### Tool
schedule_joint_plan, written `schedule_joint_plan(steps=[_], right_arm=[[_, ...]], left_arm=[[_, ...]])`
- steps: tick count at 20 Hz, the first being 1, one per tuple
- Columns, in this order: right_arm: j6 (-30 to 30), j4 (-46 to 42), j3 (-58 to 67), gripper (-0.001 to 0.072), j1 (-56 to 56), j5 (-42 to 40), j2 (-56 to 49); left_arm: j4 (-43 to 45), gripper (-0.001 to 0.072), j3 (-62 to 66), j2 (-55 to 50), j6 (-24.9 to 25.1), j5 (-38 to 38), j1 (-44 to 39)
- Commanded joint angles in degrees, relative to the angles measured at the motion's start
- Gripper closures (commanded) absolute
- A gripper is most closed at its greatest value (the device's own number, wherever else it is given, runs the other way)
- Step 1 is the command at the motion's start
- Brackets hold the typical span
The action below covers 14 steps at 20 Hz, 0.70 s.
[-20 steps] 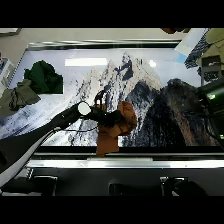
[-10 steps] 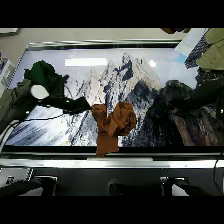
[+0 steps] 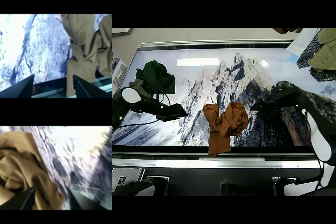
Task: Fold the clothes and pants, and hang the long-sleeved shirts on hangers.
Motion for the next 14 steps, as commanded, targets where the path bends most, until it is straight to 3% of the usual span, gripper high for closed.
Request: schedule_joint_plan(steps=[1, 6, 7, 9, 10, 14], right_arm=[[-1.8, 2.4, 0.0, 0.0297, 3.1, 5.5, -4.0], [-1.1, 2.9, 0.0, 0.0302, 6.3, 9.1, -5.0], [-1.1, 2.9, 0.0, 0.0329, 6.8, 9.2, -5.1], [-1.4, 2.9, 0.0, 0.0484, 7.1, 8.7, -5.1], [-1.6, 2.8, 0.0, 0.0653, 6.9, 8.0, -5.0], [-0.9, 0.2, 0.0, 0.0680, 6.1, 5.8, -2.4]], left_arm=[[0.4, 0.0172, -0.6, 0.3, 0.1, -0.7, 0.3], [0.4, 0.0170, -0.6, 0.3, -1.3, -0.7, 0.3], [0.4, 0.0169, -0.6, 0.2, -1.9, -0.7, 0.4], [0.4, 0.0169, -0.9, 0.2, -1.9, -0.7, 0.4], [0.3, 0.0170, -1.5, 0.2, -1.6, -0.5, 0.4], [-7.3, 0.0171, -10.2, 0.2, 3.1, 5.2, -0.1]])
